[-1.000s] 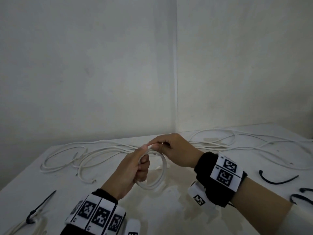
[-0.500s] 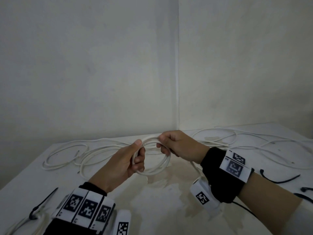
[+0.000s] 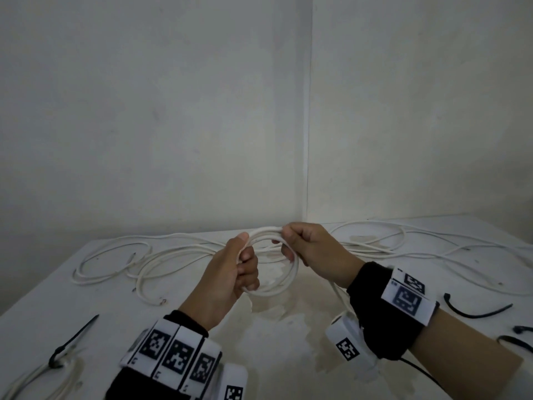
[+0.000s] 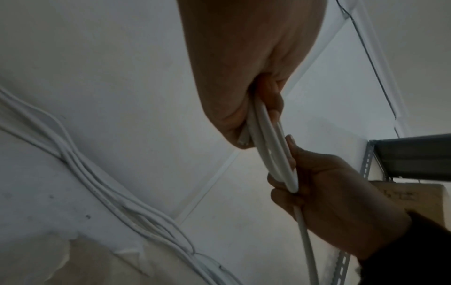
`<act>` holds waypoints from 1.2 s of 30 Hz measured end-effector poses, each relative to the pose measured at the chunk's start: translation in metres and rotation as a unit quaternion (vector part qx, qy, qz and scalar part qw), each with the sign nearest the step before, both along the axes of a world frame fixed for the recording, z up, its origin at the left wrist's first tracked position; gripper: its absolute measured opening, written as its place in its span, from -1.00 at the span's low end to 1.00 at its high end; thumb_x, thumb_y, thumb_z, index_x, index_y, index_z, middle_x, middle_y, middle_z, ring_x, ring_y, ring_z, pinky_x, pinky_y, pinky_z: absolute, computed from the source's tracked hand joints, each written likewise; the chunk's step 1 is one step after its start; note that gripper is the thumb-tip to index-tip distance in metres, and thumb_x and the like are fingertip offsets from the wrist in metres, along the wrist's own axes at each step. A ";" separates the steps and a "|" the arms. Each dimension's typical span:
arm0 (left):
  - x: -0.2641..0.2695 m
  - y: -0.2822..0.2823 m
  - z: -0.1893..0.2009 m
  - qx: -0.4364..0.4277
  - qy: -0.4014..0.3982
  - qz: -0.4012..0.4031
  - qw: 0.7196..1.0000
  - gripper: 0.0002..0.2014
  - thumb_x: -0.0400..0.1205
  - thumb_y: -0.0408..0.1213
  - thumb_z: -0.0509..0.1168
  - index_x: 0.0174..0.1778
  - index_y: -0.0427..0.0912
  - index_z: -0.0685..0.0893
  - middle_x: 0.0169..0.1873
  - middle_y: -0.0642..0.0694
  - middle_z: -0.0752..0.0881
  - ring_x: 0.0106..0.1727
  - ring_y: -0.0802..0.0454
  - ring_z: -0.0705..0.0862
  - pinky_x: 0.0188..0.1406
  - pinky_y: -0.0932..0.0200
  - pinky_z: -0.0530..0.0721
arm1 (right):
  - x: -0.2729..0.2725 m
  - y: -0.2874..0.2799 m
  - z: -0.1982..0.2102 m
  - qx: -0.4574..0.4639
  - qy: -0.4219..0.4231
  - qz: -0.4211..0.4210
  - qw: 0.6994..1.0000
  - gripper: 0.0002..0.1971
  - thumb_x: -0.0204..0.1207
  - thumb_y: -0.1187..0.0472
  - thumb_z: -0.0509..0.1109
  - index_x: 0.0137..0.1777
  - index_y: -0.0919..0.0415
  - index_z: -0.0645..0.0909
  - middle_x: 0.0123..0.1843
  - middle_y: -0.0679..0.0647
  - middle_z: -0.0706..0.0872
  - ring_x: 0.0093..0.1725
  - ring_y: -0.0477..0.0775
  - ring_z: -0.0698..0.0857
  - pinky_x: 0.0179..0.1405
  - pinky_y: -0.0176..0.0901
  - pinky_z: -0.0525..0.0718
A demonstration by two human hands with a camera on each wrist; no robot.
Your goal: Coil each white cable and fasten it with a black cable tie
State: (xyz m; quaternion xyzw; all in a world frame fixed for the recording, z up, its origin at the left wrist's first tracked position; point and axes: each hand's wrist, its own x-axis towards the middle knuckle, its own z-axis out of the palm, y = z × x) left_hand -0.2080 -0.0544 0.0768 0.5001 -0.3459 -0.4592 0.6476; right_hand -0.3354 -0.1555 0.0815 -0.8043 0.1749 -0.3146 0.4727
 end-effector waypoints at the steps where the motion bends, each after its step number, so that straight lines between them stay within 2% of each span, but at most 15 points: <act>1: 0.000 0.000 0.000 0.000 0.005 -0.006 1.000 -0.59 0.71 -0.12 -0.03 -0.49 -0.12 0.25 -0.69 0.07 0.19 -0.72 0.20 0.14 -0.66 0.32 0.26 | 0.000 0.000 0.001 0.012 -0.008 -0.001 1.000 -0.66 0.69 0.28 0.08 -0.28 0.18 0.57 -0.48 0.02 0.52 -0.63 -0.26 0.40 -0.54 -0.53 0.36; 3: 0.002 0.001 0.001 0.005 -0.003 -0.011 1.000 -0.59 0.71 -0.12 -0.02 -0.49 -0.12 0.26 -0.69 0.07 0.19 -0.73 0.20 0.14 -0.66 0.32 0.25 | 0.000 -0.002 0.003 0.011 -0.010 0.002 1.000 -0.68 0.68 0.29 0.10 -0.27 0.29 0.57 -0.44 0.05 0.56 -0.60 -0.29 0.47 -0.51 -0.54 0.42; 4: 0.003 0.002 0.001 0.013 -0.010 -0.011 1.000 -0.59 0.71 -0.12 -0.01 -0.49 -0.13 0.26 -0.69 0.07 0.19 -0.73 0.20 0.13 -0.68 0.32 0.24 | -0.001 -0.003 0.004 0.000 -0.003 0.000 1.000 -0.69 0.68 0.30 0.12 -0.28 0.27 0.57 -0.41 0.04 0.59 -0.56 -0.31 0.51 -0.46 -0.56 0.44; 6: 0.004 0.005 -0.002 0.034 -0.026 -0.015 0.999 -0.58 0.70 -0.11 0.01 -0.50 -0.13 0.26 -0.69 0.07 0.18 -0.73 0.19 0.12 -0.70 0.33 0.24 | -0.001 -0.007 0.002 -0.037 0.008 -0.016 0.999 -0.68 0.65 0.28 0.18 -0.33 0.12 0.59 -0.34 -0.06 0.66 -0.38 -0.34 0.59 -0.27 -0.58 0.47; 8: 0.002 0.007 -0.005 0.047 -0.040 -0.023 0.998 -0.58 0.70 -0.10 0.02 -0.50 -0.13 0.26 -0.68 0.07 0.18 -0.72 0.19 0.12 -0.69 0.33 0.23 | 0.000 -0.011 -0.001 -0.070 0.001 -0.046 0.996 -0.65 0.63 0.29 0.22 -0.38 0.01 0.59 -0.33 -0.15 0.68 -0.25 -0.31 0.61 -0.08 -0.45 0.52; 11: -0.001 0.007 -0.005 0.051 -0.047 -0.039 0.997 -0.58 0.70 -0.08 0.02 -0.50 -0.12 0.26 -0.67 0.07 0.19 -0.71 0.19 0.12 -0.66 0.32 0.21 | 0.002 -0.013 -0.002 -0.087 -0.029 -0.085 0.992 -0.66 0.61 0.33 0.24 -0.37 -0.03 0.56 -0.44 -0.12 0.63 -0.38 -0.27 0.55 -0.21 -0.43 0.49; 14: -0.004 0.006 -0.004 0.056 -0.049 -0.051 0.996 -0.57 0.70 -0.06 0.01 -0.49 -0.13 0.27 -0.67 0.07 0.20 -0.71 0.19 0.12 -0.64 0.32 0.20 | 0.001 -0.014 -0.002 -0.094 -0.049 -0.105 0.989 -0.67 0.60 0.34 0.26 -0.35 -0.02 0.55 -0.50 -0.06 0.56 -0.42 -0.11 0.51 -0.31 -0.35 0.47; 18: -0.009 0.005 -0.003 0.056 -0.053 -0.059 0.995 -0.57 0.70 -0.04 0.01 -0.48 -0.13 0.28 -0.67 0.07 0.21 -0.71 0.20 0.13 -0.63 0.33 0.21 | 0.001 -0.019 -0.001 -0.105 -0.065 -0.125 0.984 -0.65 0.58 0.36 0.27 -0.37 -0.05 0.54 -0.55 -0.05 0.49 -0.50 -0.14 0.44 -0.42 -0.39 0.41; 20: -0.010 0.004 -0.003 0.050 -0.049 -0.062 0.996 -0.57 0.70 -0.04 0.00 -0.49 -0.13 0.28 -0.68 0.07 0.21 -0.71 0.20 0.13 -0.63 0.33 0.20 | 0.001 -0.019 0.000 -0.111 -0.069 -0.130 0.983 -0.68 0.58 0.37 0.28 -0.36 0.00 0.55 -0.55 -0.05 0.48 -0.52 -0.15 0.44 -0.45 -0.43 0.39; 24: -0.009 0.004 -0.005 0.030 -0.042 -0.032 0.998 -0.58 0.71 -0.07 0.00 -0.48 -0.13 0.27 -0.68 0.07 0.20 -0.72 0.21 0.13 -0.66 0.34 0.17 | -0.002 -0.021 0.001 -0.100 -0.059 -0.122 0.986 -0.70 0.57 0.33 0.31 -0.36 -0.01 0.56 -0.52 -0.07 0.52 -0.52 -0.20 0.47 -0.39 -0.43 0.45; 26: -0.002 0.003 -0.005 0.002 0.010 0.001 1.000 -0.57 0.71 -0.09 -0.01 -0.49 -0.12 0.26 -0.70 0.08 0.19 -0.74 0.22 0.13 -0.71 0.36 0.16 | -0.006 -0.022 0.000 -0.110 -0.021 -0.108 0.988 -0.77 0.60 0.29 0.27 -0.25 0.05 0.62 -0.50 -0.11 0.48 -0.52 -0.21 0.44 -0.39 -0.41 0.41; 28: 0.010 0.003 -0.004 -0.031 0.084 0.035 0.995 -0.55 0.72 -0.09 -0.01 -0.52 -0.10 0.27 -0.73 0.09 0.20 -0.78 0.23 0.13 -0.74 0.38 0.14 | -0.010 -0.023 -0.006 -0.144 0.019 -0.101 0.984 -0.80 0.64 0.27 0.21 0.03 0.18 0.68 -0.47 -0.20 0.43 -0.49 -0.26 0.46 -0.41 -0.45 0.38; 30: 0.023 0.004 -0.002 -0.056 0.122 0.063 0.989 -0.56 0.72 -0.07 -0.02 -0.51 -0.09 0.26 -0.76 0.10 0.22 -0.81 0.24 0.15 -0.76 0.38 0.16 | -0.015 -0.022 -0.016 -0.179 0.053 -0.104 0.977 -0.73 0.66 0.28 0.17 0.24 0.23 0.63 -0.44 -0.30 0.42 -0.41 -0.41 0.52 -0.34 -0.52 0.42; 33: 0.039 0.007 -0.001 -0.080 0.130 0.095 0.984 -0.59 0.71 -0.05 -0.01 -0.47 -0.08 0.23 -0.76 0.12 0.23 -0.80 0.25 0.17 -0.77 0.38 0.20 | -0.021 -0.023 -0.028 -0.214 0.073 -0.109 0.968 -0.71 0.65 0.29 0.17 0.29 0.23 0.62 -0.46 -0.31 0.41 -0.37 -0.43 0.54 -0.33 -0.52 0.42; 36: 0.053 0.010 0.002 -0.106 0.154 0.127 0.974 -0.51 0.70 -0.02 0.01 -0.60 -0.06 0.33 -0.79 0.11 0.23 -0.81 0.25 0.18 -0.77 0.39 0.22 | -0.022 -0.023 -0.033 -0.240 0.083 -0.115 0.960 -0.71 0.65 0.29 0.18 0.29 0.17 0.62 -0.40 -0.30 0.48 -0.31 -0.38 0.58 -0.28 -0.46 0.43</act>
